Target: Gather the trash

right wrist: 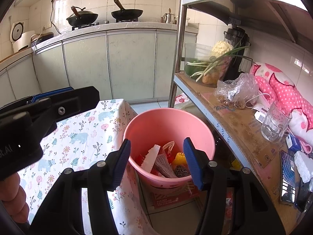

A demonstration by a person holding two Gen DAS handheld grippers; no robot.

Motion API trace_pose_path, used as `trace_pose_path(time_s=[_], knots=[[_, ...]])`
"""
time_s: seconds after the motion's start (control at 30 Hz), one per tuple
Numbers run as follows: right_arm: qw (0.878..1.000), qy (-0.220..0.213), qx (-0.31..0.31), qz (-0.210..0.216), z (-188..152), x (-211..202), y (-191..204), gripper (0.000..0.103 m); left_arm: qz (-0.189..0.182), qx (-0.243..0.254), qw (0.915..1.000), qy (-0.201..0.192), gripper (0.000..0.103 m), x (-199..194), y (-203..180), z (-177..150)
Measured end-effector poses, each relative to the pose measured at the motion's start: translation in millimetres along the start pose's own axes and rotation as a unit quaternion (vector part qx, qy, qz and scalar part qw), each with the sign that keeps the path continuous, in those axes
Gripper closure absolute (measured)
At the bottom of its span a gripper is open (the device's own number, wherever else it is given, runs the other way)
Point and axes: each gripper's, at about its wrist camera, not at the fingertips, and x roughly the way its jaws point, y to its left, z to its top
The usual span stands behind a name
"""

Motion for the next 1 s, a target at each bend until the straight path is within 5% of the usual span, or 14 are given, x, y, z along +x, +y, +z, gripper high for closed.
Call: trace_pose_path(time_s=[1.0], knots=[[1.0, 0.005, 0.0, 0.0, -6.1, 4.4, -2.0, 0.046, -0.003, 0.006, 0.9999, 0.01, 0.057, 6.9, -2.3, -4.2]])
